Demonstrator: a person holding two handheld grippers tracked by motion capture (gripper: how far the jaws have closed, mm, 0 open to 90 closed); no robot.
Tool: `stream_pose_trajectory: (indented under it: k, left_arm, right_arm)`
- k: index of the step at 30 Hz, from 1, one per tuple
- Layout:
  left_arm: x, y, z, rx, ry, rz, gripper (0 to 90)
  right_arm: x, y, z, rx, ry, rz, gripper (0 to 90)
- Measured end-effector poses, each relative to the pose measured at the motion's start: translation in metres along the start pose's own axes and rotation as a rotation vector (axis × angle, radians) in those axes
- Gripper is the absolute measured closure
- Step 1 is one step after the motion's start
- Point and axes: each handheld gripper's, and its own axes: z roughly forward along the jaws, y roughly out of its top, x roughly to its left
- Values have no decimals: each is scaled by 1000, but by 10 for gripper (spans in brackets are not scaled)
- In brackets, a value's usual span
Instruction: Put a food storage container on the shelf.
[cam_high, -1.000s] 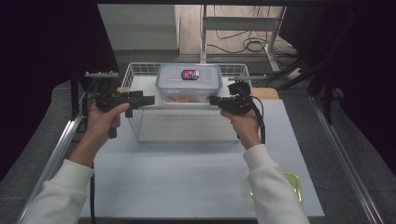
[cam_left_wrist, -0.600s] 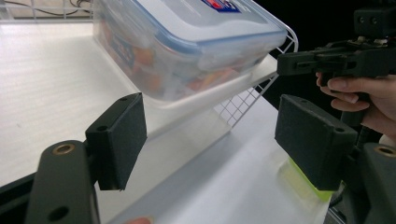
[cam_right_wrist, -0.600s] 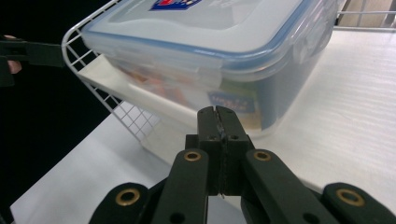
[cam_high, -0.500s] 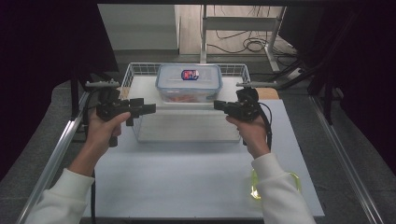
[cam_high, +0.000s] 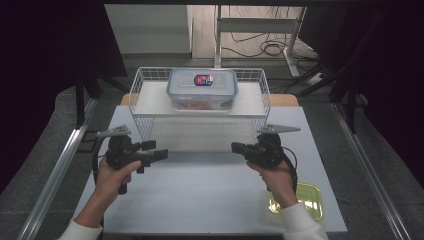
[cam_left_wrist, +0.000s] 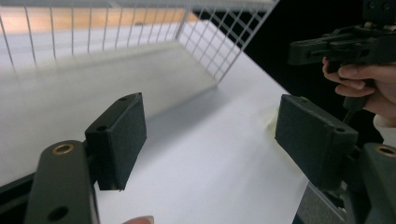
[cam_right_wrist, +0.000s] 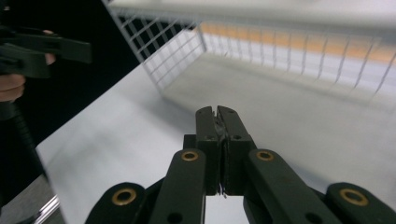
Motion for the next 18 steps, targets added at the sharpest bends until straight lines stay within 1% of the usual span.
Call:
stream_pose_trajectory:
  k: [1,2,3,4,5,6,7,8,9,10,11,12,13,14,15,17,18]
  left_arm:
    - [-2,-12,4,22,0,6,242]
    - [-3,-18,5,32,4,12,241]
    - [-3,-18,5,32,4,12,241]
    - [-4,-24,7,43,7,18,241]
    - [-6,-35,11,61,-3,14,238]
    - [-6,-35,11,61,-3,14,235]
    - [-6,-39,13,68,-7,9,235]
    - [-7,-49,17,76,7,0,221]
    - [-7,-49,17,76,7,0,219]
    - [-7,-54,19,78,9,-7,218]
    - [-7,-59,21,87,5,-10,218]
    - [-8,-63,22,103,12,-5,216]
    - [-8,-66,23,109,18,-1,215]
    - [-8,-73,24,121,25,0,216]
    - [-8,-73,24,121,25,0,215]
    - [-9,-77,25,133,42,12,215]
    - [-9,-77,25,137,51,20,216]
  right_arm:
    - [2,-6,-1,9,4,-2,842]
    - [3,-13,-2,14,12,-3,811]
    - [3,-13,-2,14,12,-3,811]
    - [5,-21,-3,25,16,-4,755]
    - [9,-35,-3,51,1,-20,611]
    - [9,-35,-3,51,1,-20,611]
    - [11,-42,-4,62,-11,-25,560]
    - [14,-53,-4,78,-22,-30,474]
    - [14,-53,-4,78,-22,-30,474]
    - [16,-62,-4,95,-28,-35,425]
    - [16,-62,-4,95,-28,-35,425]
    - [16,-65,-5,99,-26,-38,407]
    - [17,-68,-6,98,-21,-36,396]
    - [17,-73,-7,101,-11,-42,372]
    - [17,-73,-7,101,-11,-42,372]
    - [18,-78,-9,108,-9,-60,361]
    - [18,-82,-11,112,-17,-71,349]
